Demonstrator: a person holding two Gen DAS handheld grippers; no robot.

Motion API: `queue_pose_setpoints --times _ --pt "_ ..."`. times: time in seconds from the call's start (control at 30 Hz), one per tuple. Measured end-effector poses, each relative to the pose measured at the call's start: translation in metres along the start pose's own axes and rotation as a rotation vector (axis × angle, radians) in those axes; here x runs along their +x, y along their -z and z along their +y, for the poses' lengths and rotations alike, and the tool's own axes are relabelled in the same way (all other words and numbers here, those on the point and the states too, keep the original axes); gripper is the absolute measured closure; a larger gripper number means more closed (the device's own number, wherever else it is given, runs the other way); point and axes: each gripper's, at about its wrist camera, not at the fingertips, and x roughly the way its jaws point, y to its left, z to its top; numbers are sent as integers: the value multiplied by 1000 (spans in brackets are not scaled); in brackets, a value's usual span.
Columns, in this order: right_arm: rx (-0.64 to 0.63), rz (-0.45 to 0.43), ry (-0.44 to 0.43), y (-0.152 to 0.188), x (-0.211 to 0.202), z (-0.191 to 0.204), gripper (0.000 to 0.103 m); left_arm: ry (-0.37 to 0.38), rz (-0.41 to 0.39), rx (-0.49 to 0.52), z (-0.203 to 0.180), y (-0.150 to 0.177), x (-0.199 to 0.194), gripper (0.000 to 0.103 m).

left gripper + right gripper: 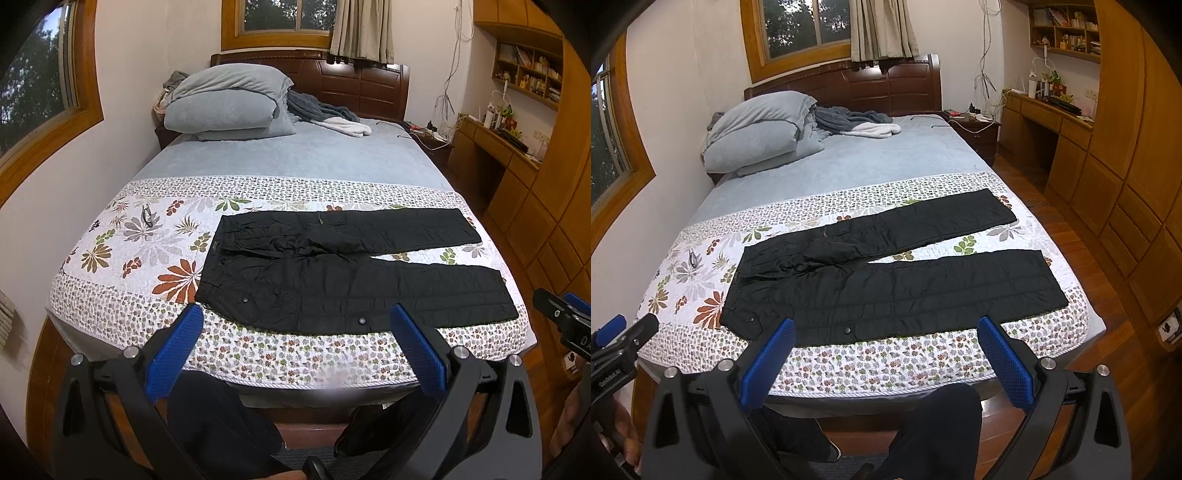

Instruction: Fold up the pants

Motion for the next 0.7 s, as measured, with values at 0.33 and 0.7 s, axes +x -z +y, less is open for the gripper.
queue_pose_setpoints --times 0.33,0.7 --pt "-3 1 -2 1 1 -1 3 1 7 6 -2 0 1 3" --pt "-4 2 -1 1 2 -2 3 1 8 6 -2 0 1 3"
